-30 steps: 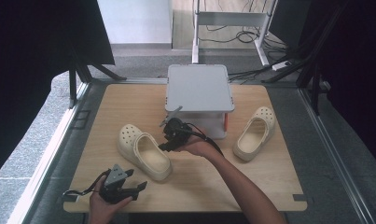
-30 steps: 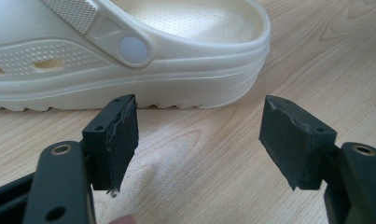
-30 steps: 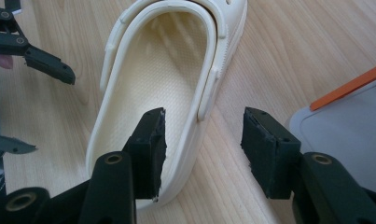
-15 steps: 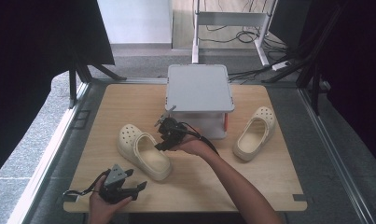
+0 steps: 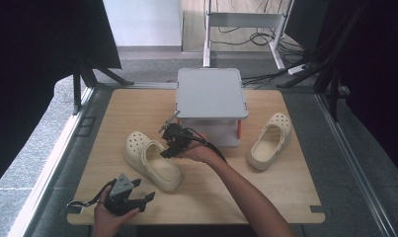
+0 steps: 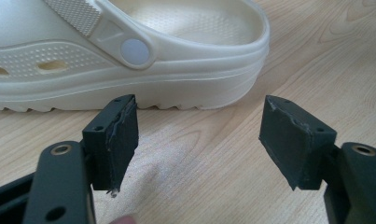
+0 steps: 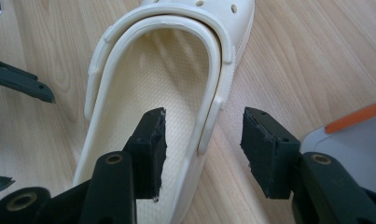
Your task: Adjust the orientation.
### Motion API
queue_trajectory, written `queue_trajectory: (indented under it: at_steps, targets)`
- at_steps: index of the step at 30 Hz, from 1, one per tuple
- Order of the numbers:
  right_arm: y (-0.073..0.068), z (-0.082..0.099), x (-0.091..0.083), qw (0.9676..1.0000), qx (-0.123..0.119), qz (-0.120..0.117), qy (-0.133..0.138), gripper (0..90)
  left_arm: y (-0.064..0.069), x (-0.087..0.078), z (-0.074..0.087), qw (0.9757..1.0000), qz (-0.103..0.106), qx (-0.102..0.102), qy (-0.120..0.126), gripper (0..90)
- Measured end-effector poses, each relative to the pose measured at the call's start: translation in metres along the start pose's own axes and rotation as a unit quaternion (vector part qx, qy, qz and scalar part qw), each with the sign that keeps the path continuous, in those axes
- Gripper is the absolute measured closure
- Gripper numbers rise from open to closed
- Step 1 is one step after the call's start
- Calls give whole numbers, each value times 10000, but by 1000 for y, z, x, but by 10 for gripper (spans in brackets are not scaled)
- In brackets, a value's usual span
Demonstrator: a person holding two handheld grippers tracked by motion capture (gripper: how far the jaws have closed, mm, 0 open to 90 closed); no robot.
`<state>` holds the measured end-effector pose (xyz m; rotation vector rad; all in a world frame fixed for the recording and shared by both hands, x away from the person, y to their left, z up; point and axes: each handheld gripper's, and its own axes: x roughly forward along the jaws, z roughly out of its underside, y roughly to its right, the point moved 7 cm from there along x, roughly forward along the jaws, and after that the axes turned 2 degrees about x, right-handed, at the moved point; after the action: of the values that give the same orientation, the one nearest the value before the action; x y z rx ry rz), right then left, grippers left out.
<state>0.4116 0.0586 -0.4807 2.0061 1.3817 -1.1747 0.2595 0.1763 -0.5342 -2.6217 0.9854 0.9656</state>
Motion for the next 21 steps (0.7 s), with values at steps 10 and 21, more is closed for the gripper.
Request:
queue_trajectory:
  at_steps: [10,21]
  targets:
    - [4,-4,8,10000,55,18,-63,505,0,0,0,10000,-2,0,5,286]
    - [5,-13,22,9998,74,35,-154,509,0,-1,0,10000,-6,10,13,286]
